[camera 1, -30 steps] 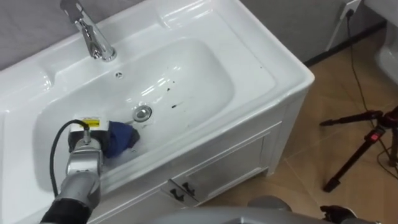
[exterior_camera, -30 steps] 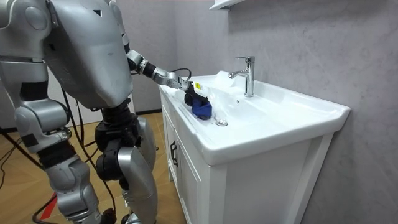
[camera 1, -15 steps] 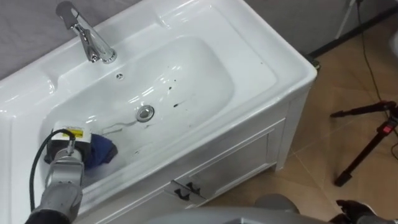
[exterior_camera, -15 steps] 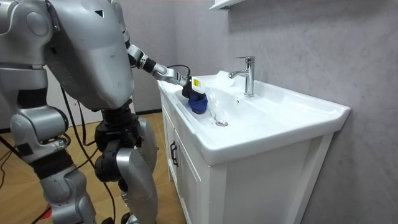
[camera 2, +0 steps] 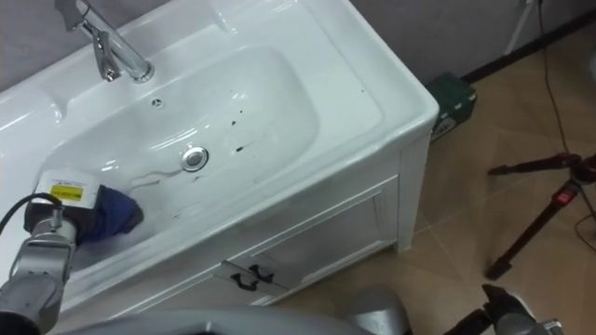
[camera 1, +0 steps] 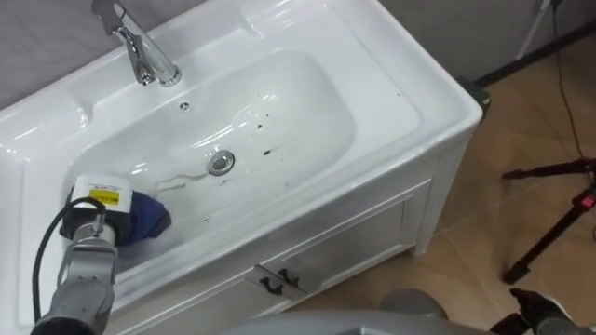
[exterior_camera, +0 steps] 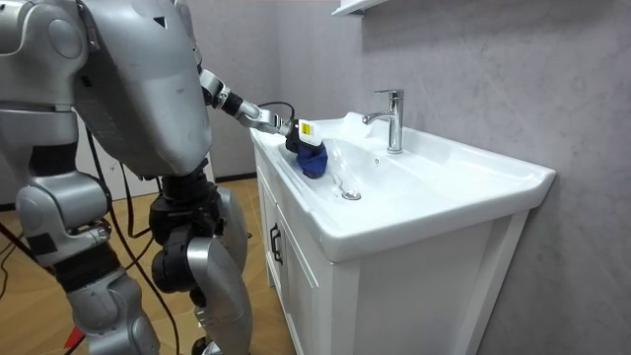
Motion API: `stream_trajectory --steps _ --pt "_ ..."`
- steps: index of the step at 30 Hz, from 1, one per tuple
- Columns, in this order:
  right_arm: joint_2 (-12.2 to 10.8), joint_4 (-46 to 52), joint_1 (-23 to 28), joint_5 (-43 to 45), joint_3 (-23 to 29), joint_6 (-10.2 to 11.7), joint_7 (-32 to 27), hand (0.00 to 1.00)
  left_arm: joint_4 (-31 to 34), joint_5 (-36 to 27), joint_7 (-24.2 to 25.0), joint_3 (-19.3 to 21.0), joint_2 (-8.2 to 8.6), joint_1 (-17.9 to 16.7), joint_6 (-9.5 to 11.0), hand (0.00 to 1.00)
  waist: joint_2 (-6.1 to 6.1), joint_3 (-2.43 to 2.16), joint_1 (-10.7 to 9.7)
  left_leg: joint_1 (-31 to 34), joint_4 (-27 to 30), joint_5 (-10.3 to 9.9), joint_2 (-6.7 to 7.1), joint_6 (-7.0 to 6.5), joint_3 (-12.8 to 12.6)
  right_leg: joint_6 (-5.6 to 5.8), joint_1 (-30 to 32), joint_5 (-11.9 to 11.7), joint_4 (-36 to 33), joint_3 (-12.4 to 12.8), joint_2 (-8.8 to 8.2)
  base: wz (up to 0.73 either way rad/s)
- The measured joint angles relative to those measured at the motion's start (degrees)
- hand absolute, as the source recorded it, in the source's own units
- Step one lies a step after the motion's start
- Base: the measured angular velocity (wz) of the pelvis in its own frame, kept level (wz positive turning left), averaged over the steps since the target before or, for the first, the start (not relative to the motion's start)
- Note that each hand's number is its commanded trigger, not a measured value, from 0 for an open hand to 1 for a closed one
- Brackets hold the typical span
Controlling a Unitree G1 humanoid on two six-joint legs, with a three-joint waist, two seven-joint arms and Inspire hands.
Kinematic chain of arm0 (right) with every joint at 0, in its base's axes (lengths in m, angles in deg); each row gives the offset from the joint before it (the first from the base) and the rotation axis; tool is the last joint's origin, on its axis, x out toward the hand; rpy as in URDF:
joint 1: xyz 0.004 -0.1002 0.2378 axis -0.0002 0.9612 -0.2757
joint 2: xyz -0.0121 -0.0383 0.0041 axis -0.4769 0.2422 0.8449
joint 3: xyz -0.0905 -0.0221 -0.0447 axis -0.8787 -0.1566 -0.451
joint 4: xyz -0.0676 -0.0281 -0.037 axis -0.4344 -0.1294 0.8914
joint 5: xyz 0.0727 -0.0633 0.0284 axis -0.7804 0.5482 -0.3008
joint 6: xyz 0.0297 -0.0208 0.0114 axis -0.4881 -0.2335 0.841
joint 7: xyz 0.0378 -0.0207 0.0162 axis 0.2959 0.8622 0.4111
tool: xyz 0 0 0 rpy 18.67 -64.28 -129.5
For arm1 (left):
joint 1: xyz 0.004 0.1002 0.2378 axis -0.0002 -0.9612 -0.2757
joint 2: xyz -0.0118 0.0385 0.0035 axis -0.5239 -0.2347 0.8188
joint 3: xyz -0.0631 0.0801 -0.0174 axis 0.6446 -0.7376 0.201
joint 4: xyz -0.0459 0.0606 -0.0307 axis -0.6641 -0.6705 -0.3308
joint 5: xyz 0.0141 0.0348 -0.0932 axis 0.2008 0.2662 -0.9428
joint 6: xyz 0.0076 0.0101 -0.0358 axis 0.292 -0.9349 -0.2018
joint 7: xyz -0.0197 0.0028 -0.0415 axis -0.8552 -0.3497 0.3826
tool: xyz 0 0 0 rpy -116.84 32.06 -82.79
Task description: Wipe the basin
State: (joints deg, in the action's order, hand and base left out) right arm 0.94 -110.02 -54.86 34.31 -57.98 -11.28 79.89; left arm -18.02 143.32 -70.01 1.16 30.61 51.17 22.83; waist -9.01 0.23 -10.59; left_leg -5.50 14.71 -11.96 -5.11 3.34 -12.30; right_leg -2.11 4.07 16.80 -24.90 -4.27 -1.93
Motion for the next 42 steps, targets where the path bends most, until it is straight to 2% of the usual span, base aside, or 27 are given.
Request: stream_trajectory --steps 8,10,15,19,22,24,26,27,30,32,36,42 --pt "-0.2 -1.7 0.2 -5.4 -3.8 0.1 -1.3 0.00 0.9 0.0 -2.1 1.1 0.22 0.9 -0.9 1.00 3.09 -0.02 0.1 0.3 0.0 0.0 -0.04 0.01 0.0 -0.03 0.3 0.0 0.1 -0.2 -0.09 0.01" --pt "-0.2 -1.8 0.1 -6.4 -4.3 0.2 -1.4 0.00 0.2 0.0 -2.8 1.1 0.37 1.4 -0.9 1.00 3.53 -0.02 0.1 0.3 0.1 0.0 -0.07 0.01 0.0 -0.02 0.2 -0.2 0.3 -0.3 -0.08 0.00" --pt "-0.2 -3.4 -0.1 -6.6 -4.6 1.0 -1.8 0.00 -2.5 0.2 -4.9 1.0 1.38 3.9 -1.0 1.00 3.70 -0.02 0.0 2.0 0.1 0.0 -0.01 0.02 -0.1 0.16 1.8 -0.7 0.2 0.3 -0.10 0.00" --pt "-0.2 -5.0 -1.0 -7.4 -6.6 1.1 -1.9 0.00 -6.8 0.1 -7.1 1.0 2.44 8.1 -1.2 1.00 3.73 0.03 -0.1 3.9 0.1 0.0 -0.16 0.07 -1.4 0.17 4.2 -1.5 0.1 1.3 0.18 -0.10" --pt "-0.6 -6.0 -1.6 -8.5 -7.3 1.4 -1.8 0.00 -9.0 -0.5 -7.3 0.9 2.56 11.4 -0.2 1.00 3.91 0.14 -0.4 4.7 0.2 0.0 -0.03 0.07 -1.9 0.47 5.5 -2.1 0.1 1.9 0.10 -0.07" --pt "-0.9 -5.9 -1.7 -8.8 -7.3 1.4 -1.8 0.00 -9.0 -0.7 -6.9 0.9 2.56 12.9 0.1 1.00 4.14 0.30 -0.8 5.8 0.3 0.0 0.11 0.07 -2.0 0.73 6.2 -2.5 0.1 1.7 -0.07 0.00" --pt "-1.5 -5.9 -2.0 -9.0 -7.3 1.4 -1.7 0.00 -9.1 -0.6 -5.9 0.8 2.56 15.5 0.2 1.00 4.82 0.97 -1.0 7.2 1.3 0.0 0.17 0.07 -2.0 0.96 7.2 -3.2 0.2 1.7 -0.24 0.00" --pt "-1.6 -5.9 -2.0 -9.0 -7.4 1.4 -1.7 0.00 -9.1 -0.7 -5.5 0.8 2.56 16.1 0.2 1.00 4.94 1.11 -1.1 7.3 1.3 0.0 0.18 0.07 -2.0 0.99 7.3 -3.4 0.3 1.7 -0.25 0.03" --pt "-2.2 -5.9 -2.2 -9.0 -8.0 1.4 -1.8 0.00 -11.2 -0.6 -4.2 0.8 2.78 20.0 1.1 1.00 4.80 1.11 -1.7 9.1 2.4 0.0 0.09 0.04 -2.1 1.17 8.2 -4.1 0.6 1.5 -0.28 0.07" --pt "-2.7 -5.9 -2.2 -8.9 -8.5 1.4 -1.8 0.00 -12.9 -0.6 -3.4 0.8 2.85 22.8 2.0 1.00 4.69 1.28 -1.8 10.1 2.9 0.0 -0.24 0.03 -2.2 1.15 8.5 -4.8 1.3 1.2 -0.09 0.05" --pt "-2.7 -5.9 -2.0 -10.0 -9.2 1.4 -2.0 0.00 -13.3 -0.7 -3.2 0.7 2.96 23.4 2.8 1.00 4.54 1.28 -1.9 10.2 3.5 0.0 -0.28 0.02 -2.5 1.17 8.7 -5.2 1.3 1.8 -0.02 -0.06" --pt "-2.9 -6.1 -2.0 -11.0 -11.3 2.5 -2.4 0.00 -13.3 -2.8 -3.3 0.7 4.39 23.5 4.1 1.00 4.60 1.37 -3.0 9.3 3.6 0.0 -0.25 0.00 -2.6 1.23 8.0 -5.3 1.2 1.9 -0.04 -0.01"
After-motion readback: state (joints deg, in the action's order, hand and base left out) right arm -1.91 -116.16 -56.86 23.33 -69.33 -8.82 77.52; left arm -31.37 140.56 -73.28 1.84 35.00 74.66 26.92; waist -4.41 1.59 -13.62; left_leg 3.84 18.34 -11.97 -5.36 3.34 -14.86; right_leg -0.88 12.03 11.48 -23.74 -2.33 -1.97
